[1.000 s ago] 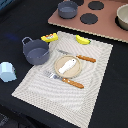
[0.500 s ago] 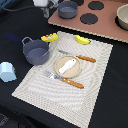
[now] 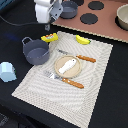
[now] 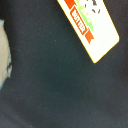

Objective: Interact with the objects in diverse but meaningful ways.

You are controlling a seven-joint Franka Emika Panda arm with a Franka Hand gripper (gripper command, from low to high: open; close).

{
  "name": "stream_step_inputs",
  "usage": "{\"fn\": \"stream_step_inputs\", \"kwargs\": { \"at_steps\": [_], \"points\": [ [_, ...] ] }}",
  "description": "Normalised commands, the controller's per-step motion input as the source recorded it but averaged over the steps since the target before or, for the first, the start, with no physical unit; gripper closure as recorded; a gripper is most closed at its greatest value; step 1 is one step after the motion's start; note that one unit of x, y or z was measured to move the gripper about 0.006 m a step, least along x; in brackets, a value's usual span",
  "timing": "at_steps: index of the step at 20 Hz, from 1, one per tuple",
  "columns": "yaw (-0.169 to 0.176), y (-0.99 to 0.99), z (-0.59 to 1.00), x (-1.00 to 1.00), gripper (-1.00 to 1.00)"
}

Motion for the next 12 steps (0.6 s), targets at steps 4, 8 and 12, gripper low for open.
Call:
{"fn": "stream_step_inputs", "kwargs": {
  "at_steps": [4,8,12],
  "points": [
    [0.191,-0.18,-0.26,-0.08,-1.0],
    [0.141,-0.13,-0.28,-0.04,-1.0],
    [0.099,0.0,-0.27,-0.08,-1.0]
  ]
}}
